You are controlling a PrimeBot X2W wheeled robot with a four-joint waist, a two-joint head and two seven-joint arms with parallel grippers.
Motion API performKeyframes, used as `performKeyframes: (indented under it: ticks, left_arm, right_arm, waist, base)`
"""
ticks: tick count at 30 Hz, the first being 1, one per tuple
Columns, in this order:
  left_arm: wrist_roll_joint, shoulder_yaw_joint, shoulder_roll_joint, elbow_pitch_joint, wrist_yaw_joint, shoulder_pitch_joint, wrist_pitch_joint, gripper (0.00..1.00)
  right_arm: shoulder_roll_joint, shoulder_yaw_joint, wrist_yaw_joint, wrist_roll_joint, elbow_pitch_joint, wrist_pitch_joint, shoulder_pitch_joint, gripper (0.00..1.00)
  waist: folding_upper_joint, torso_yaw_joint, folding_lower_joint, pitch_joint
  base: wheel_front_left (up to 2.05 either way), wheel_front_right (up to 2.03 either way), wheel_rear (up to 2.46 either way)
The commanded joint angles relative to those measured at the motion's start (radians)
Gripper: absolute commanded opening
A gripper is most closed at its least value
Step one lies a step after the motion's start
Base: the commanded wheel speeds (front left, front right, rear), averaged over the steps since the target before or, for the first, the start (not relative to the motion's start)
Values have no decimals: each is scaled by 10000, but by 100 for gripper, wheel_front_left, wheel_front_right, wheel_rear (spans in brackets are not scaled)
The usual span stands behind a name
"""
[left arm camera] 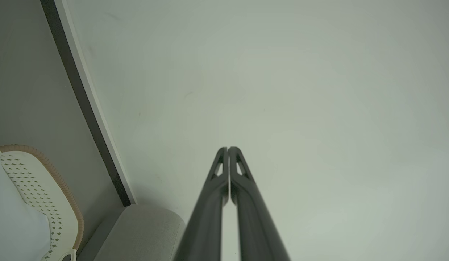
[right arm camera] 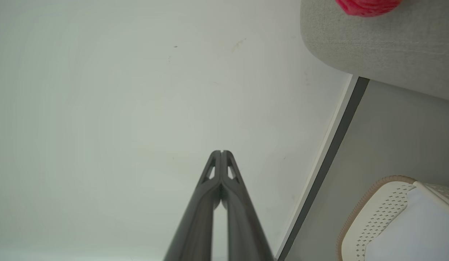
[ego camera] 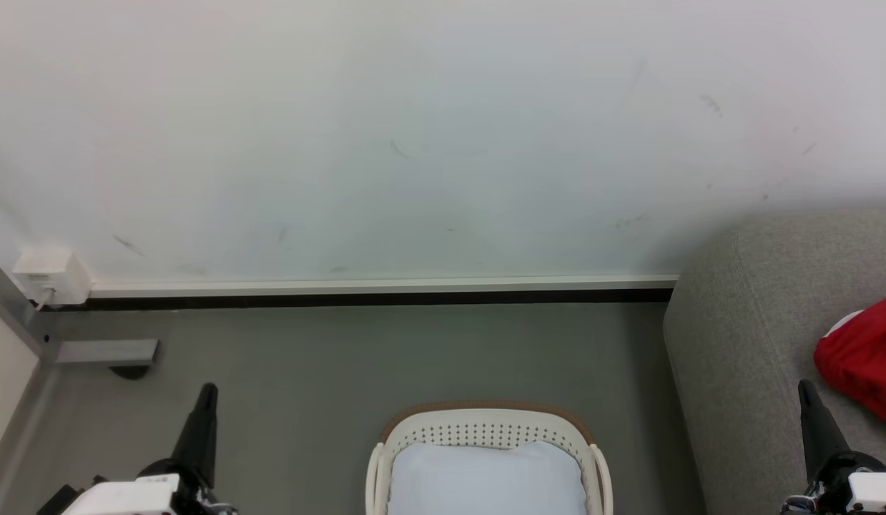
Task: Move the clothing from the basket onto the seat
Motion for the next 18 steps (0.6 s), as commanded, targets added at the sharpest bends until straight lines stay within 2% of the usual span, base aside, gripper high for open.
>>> performKeyframes:
  ticks: [1,18]
  left_arm:
    - [-133,13,19,-34,-41,-87,47,0]
    - [-134,11,20,-34,-41,-84,44,0]
  right_arm:
    - [-9,-22,-21,16,18,44,-107,0]
    - [26,-66,-21,-44,21,57,-111,0]
  waist:
    - [0,-1,0,0]
    - [0,-1,0,0]
  base:
    - [0,0,0]
    - [0,0,0]
